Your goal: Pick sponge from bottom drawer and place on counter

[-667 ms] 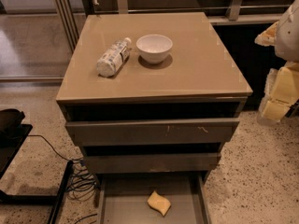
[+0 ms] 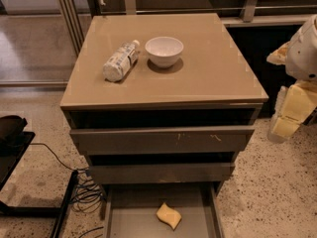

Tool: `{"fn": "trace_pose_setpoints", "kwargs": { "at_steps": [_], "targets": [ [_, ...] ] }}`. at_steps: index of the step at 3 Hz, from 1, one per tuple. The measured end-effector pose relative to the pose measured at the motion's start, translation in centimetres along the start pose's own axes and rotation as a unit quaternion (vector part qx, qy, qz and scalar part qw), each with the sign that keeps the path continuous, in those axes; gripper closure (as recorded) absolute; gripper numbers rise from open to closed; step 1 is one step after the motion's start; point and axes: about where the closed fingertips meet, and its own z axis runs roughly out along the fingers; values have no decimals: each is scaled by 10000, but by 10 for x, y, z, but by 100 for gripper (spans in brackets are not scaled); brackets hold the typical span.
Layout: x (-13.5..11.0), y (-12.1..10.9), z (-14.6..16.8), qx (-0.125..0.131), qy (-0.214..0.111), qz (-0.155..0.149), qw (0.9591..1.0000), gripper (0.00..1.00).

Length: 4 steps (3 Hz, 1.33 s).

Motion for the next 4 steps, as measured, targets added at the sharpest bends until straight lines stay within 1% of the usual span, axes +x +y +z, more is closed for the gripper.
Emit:
{"fn": "trace_pose_setpoints", "kwargs": {
  "at_steps": [1, 2, 3, 4],
  "targets": [
    [18, 9, 63, -381, -326, 143, 9986, 0],
    [33, 27, 124, -532, -870, 137, 9947, 0],
    [47, 71, 173, -44, -971, -57, 9952, 0],
    [47, 71, 173, -45, -970, -58, 9953, 0]
  ]
}}
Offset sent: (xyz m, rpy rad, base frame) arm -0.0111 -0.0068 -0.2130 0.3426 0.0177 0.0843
